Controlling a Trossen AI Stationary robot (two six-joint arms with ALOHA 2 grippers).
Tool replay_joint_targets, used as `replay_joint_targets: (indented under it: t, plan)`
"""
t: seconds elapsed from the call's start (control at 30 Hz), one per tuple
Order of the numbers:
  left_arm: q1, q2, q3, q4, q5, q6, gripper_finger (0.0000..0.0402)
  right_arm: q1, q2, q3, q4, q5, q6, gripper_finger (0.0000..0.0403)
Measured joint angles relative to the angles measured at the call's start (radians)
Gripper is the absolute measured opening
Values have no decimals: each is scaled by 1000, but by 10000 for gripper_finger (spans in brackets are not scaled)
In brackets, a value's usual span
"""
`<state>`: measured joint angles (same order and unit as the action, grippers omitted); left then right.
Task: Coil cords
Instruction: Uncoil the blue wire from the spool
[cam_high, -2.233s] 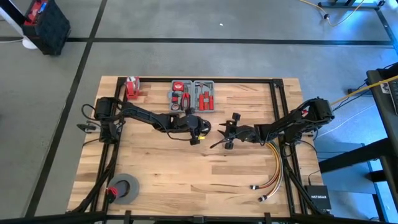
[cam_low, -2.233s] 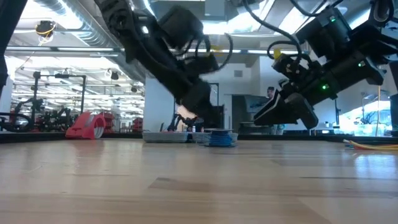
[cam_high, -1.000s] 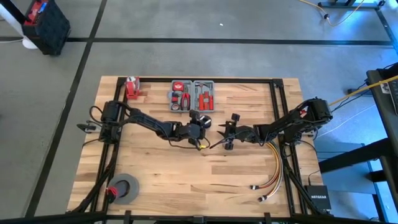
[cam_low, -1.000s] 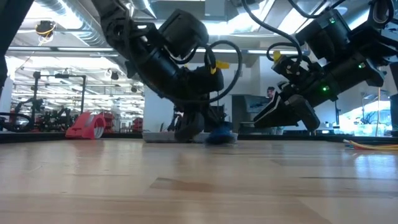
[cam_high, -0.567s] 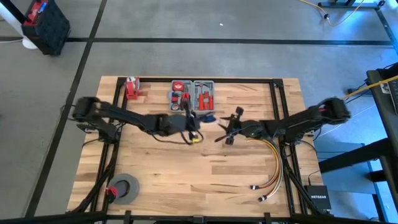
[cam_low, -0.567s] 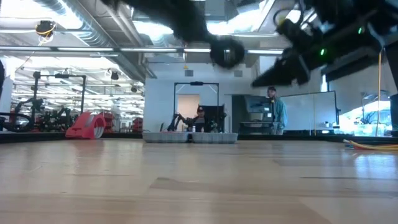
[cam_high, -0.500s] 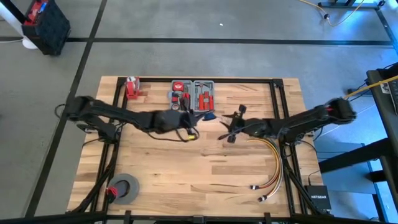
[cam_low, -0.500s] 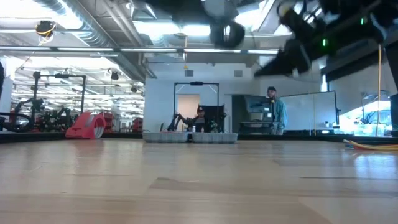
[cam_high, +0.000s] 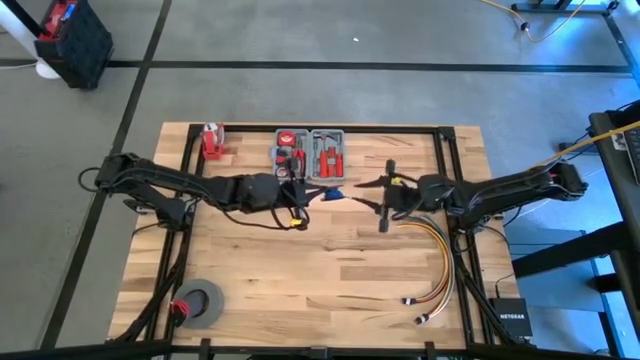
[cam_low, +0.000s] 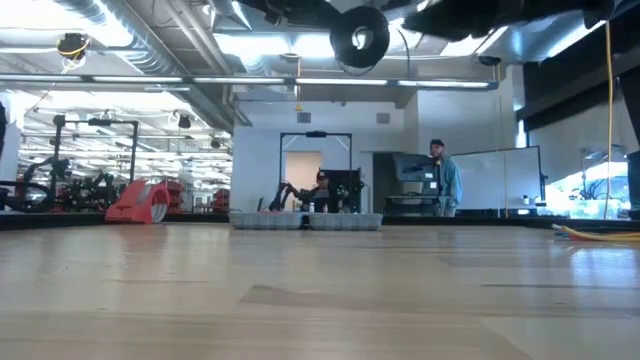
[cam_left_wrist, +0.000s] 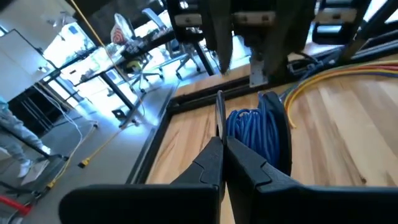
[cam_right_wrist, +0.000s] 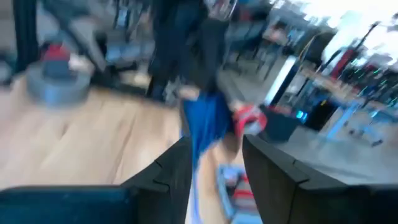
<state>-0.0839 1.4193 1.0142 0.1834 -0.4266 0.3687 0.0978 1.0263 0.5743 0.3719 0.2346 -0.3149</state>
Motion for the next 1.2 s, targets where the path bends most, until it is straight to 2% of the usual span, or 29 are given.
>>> replay_joint_targets:
  t: [0.23,0.53,0.67,0.83,0.97,1.1,1.13,1.2]
  plan:
    - [-14,-1,0,-19,-1,3,4,0,58,-2,-53,46,6,145]
    - [-14,-1,0,-17,-1,4,5,0,79,-2,-25,-4,25,145]
    - [-14,-1,0,-21,-1,4,5,0,79,-2,-25,-63,58,145]
    - [-14,-1,0,-27,-1,4,5,0,78,4,-32,-68,75,145]
    - [-14,-1,0,-52,-1,5,5,0,45,15,-93,-5,107,145]
    - [-14,-1,1,-49,-1,5,5,0,3,47,-182,153,154,145]
    - [-14,-1,1,-49,-1,5,5,-1,-3,48,-174,152,181,145]
    - [-14,-1,1,-46,-1,5,5,-1,-5,48,-138,56,218,145]
